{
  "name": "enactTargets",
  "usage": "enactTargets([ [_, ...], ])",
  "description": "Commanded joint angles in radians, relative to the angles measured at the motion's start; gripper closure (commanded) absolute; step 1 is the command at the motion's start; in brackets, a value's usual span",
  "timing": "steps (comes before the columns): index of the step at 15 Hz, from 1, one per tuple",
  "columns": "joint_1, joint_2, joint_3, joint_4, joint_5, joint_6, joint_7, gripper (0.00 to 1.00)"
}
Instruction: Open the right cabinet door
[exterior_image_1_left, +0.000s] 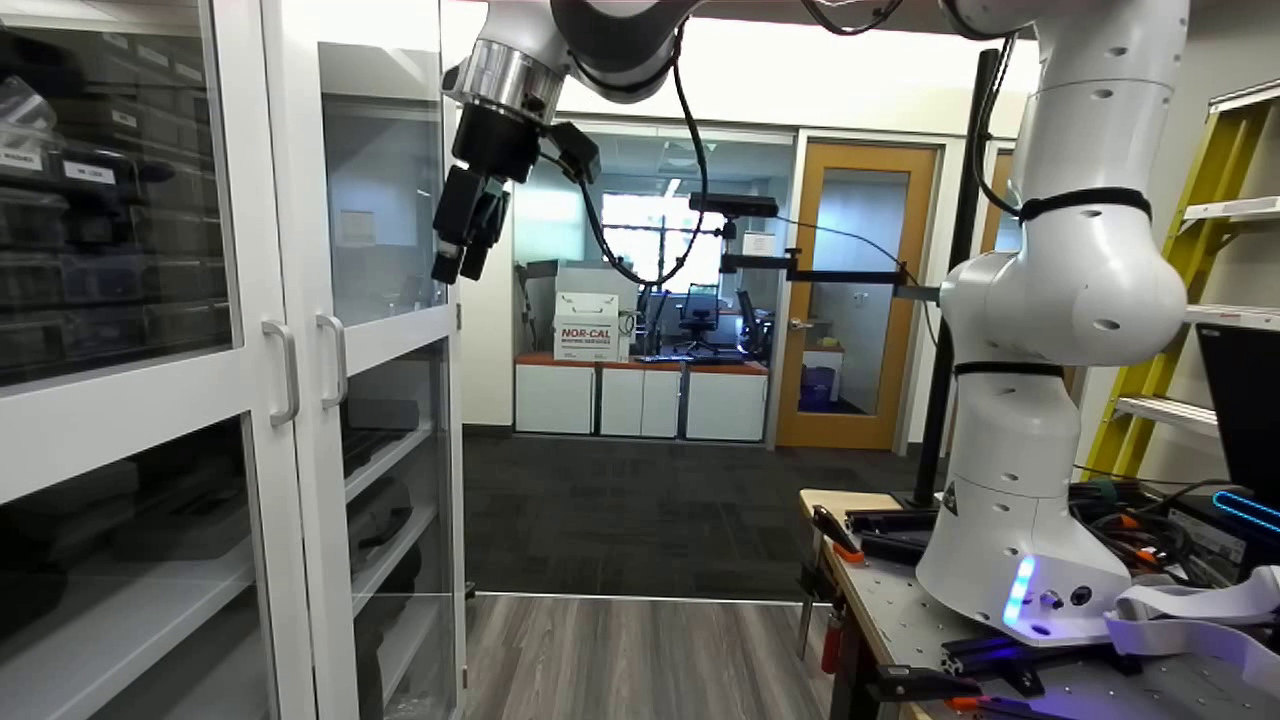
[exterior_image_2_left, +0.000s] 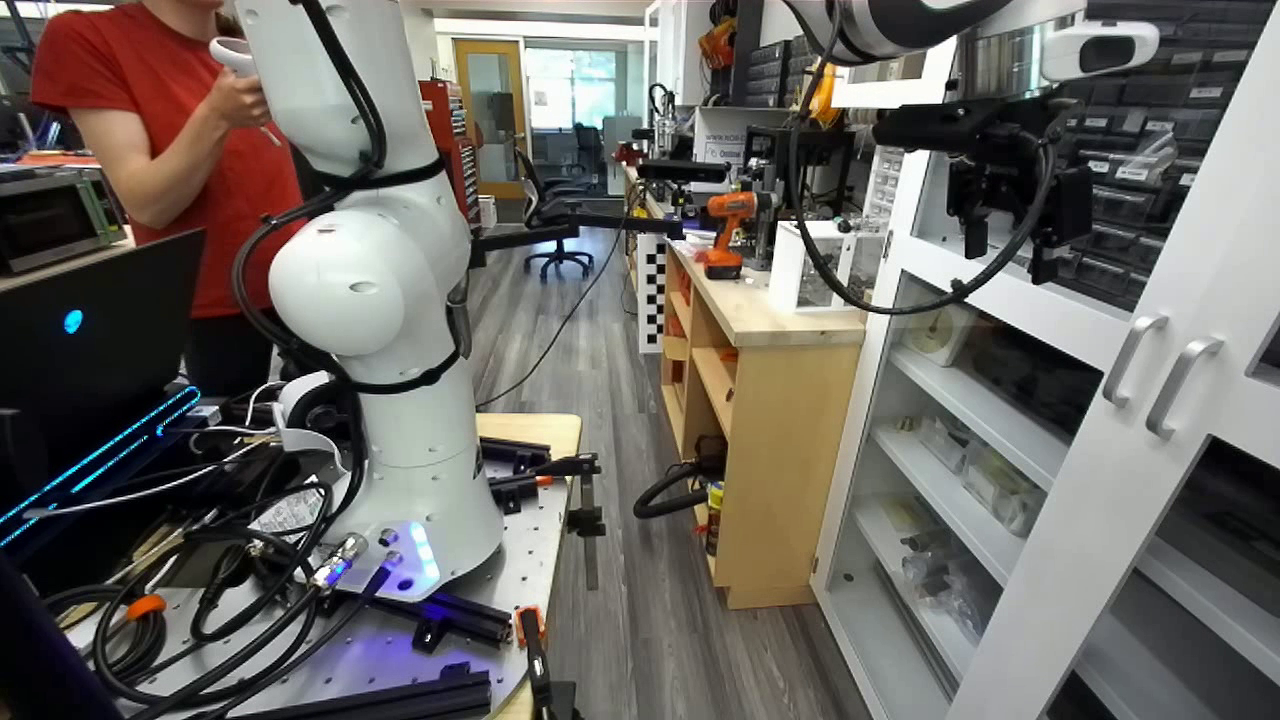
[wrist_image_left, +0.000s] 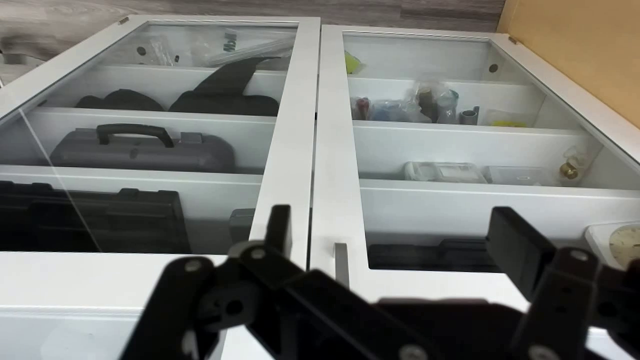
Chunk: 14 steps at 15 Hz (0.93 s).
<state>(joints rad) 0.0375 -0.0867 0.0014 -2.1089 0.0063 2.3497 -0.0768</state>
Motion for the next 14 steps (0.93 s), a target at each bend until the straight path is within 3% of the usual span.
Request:
enactTargets([
  [1,-0.005,0.0,0.006,0.002,0.0,-0.002,0.0,0.0],
  [14,-0.028,0.097,-0.013,0.025,-0.063,0.227,0.09,0.0],
])
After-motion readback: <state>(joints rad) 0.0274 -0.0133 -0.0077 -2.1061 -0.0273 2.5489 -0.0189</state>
